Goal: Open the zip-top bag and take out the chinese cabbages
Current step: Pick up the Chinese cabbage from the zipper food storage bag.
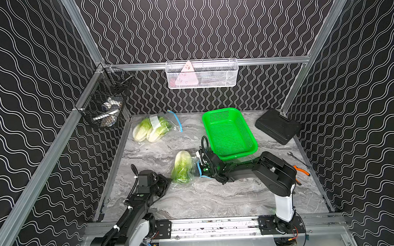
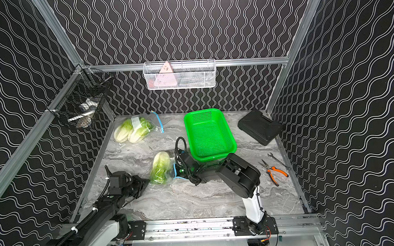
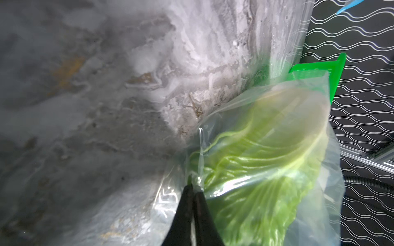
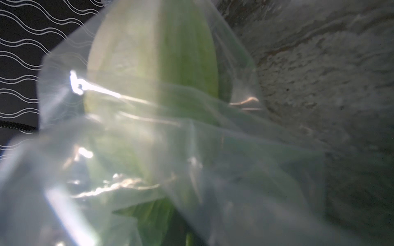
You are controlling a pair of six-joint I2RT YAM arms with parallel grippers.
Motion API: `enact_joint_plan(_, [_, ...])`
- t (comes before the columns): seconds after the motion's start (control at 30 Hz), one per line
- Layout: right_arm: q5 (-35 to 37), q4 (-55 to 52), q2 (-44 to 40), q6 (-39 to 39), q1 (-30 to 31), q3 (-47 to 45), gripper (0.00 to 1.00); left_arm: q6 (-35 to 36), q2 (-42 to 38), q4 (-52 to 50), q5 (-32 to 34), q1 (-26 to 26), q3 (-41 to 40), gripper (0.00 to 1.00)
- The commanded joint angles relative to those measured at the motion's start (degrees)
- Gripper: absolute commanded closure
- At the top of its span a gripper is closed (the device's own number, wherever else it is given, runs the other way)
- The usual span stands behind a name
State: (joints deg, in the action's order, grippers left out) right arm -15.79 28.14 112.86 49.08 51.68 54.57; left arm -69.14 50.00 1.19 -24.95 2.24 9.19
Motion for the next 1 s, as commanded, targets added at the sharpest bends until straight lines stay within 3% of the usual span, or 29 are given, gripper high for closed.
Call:
enact_joint_plan(0.0, [1.8,-0.8,-1.6,-0.2,0.0,-0.9,1.00,2.2,-2.0,-2.3,2.1,0.1,1.7,1.00])
enact_joint_plan(0.23, [5.4,-1.0,-7.9,-0.8,-0.8,-5.7,1.00,5.8,-2.2,-5.3,4.5,1.4,2.6,1.00])
enact_joint_plan(0.43, [-1.5,-0.9,-14.4,-2.8,-3.6,-10.5,1.00,8.6,0.1,-6.6,7.2,2.6,4.3,1.00])
enact_joint_plan(0.6, [-4.8,-8.7,-22.4,-8.7,-4.3,-12.2,1.00,11.3,2.4,-7.6,8.3,5.0,6.2,1.00])
enact_joint_plan(0.73, [-0.9,-16.3,-27.9,-10.7,-4.5,-12.9,1.00,12.1,4.2,-6.2,7.8,6.5,7.0,1.00])
enact_joint_plan(0.93, [0.4,-20.0,-27.4,-14.5,-4.6,-11.7,1.00,13.8,4.7,-5.2,5.8,7.1,7.4,1.00])
enact_joint_plan(0.97, [0.4,-19.9,-26.4,-14.5,-4.5,-11.2,0.96,14.8,4.8,-5.3,5.3,7.0,7.6,1.00])
